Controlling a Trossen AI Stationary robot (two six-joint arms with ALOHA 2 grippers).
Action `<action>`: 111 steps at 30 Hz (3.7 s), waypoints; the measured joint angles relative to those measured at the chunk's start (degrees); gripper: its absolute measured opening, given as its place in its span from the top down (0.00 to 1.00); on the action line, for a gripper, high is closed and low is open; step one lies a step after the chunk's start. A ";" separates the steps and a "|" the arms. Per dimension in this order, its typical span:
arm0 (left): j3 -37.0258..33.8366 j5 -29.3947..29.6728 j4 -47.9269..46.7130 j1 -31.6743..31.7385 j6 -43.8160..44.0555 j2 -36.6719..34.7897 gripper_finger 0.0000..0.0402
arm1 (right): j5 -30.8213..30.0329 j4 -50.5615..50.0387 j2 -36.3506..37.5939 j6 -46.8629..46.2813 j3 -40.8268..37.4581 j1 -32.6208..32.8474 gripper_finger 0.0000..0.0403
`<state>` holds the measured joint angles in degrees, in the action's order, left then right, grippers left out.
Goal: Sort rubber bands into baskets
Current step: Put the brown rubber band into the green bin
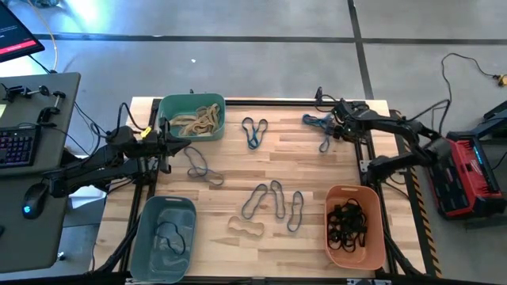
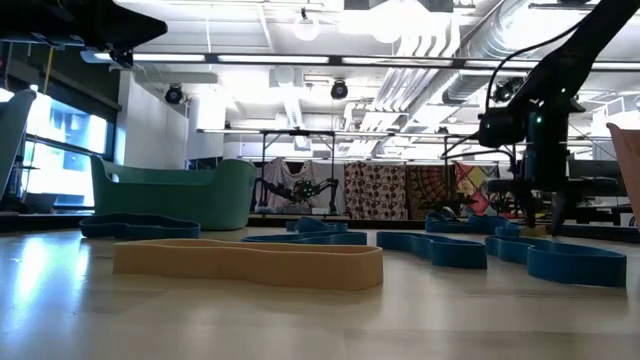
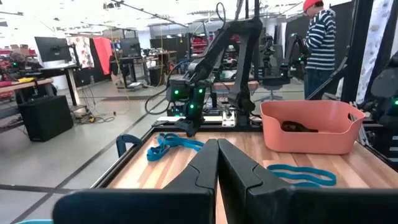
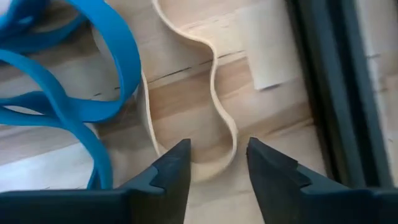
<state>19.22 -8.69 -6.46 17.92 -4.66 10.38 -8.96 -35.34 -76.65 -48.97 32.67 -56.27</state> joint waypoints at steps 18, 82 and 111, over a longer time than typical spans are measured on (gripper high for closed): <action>0.00 0.04 0.25 0.00 0.00 -0.03 1.00 | -3.34 -2.11 7.85 9.29 0.02 0.15 0.99; 0.00 0.09 1.18 0.00 1.04 -0.05 1.00 | -18.99 32.69 -19.70 48.14 44.30 48.81 1.00; 0.00 -0.20 1.14 0.00 1.02 -0.05 1.00 | -11.33 32.26 -65.14 58.42 102.31 46.02 1.00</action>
<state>19.22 -8.89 -5.32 17.91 -3.64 10.33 -20.29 -3.09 -141.79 9.46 134.98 -10.25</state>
